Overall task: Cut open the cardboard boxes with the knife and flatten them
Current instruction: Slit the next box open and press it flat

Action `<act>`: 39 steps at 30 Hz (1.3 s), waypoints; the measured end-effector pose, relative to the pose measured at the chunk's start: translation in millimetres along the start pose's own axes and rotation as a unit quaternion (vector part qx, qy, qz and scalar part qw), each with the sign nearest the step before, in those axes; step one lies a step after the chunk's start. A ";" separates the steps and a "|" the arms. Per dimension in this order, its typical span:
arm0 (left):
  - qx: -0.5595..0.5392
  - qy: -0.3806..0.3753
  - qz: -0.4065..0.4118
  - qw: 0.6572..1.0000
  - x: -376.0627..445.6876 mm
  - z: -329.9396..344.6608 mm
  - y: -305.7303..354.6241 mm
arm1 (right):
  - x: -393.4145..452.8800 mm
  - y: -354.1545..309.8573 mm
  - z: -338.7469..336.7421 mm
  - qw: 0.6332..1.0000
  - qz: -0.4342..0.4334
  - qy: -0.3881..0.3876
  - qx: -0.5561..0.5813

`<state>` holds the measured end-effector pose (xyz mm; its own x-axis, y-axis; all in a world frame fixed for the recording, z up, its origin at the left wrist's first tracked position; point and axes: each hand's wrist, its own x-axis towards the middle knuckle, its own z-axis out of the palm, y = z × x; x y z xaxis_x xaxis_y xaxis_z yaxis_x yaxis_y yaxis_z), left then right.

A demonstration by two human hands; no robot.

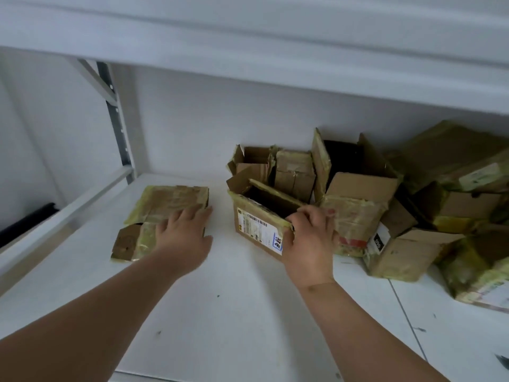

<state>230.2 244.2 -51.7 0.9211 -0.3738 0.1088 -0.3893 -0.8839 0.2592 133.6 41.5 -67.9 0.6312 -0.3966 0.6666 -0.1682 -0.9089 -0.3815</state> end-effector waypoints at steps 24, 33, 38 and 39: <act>-0.283 0.063 0.042 0.956 -119.0 3.2 191.1 | -57.8 150.6 -173.5 0.972 -0.014 -0.045 0.231; -0.184 -0.066 0.072 0.978 -140.8 -2.3 250.0 | -85.8 190.5 -215.4 0.972 0.024 -0.096 0.214; -0.111 -0.108 0.074 0.985 -137.9 -6.5 249.3 | -88.3 191.8 -218.0 0.971 0.036 -0.141 0.190; -0.101 -0.130 0.068 0.984 -135.3 -7.9 247.4 | -88.3 190.2 -217.5 0.971 0.036 -0.146 0.186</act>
<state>9.2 78.3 5.3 0.8189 -0.5675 -0.0857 -0.4772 -0.7563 0.4475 -118.8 -124.4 -60.0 0.8252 -0.3540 0.4402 0.0311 -0.7496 -0.6611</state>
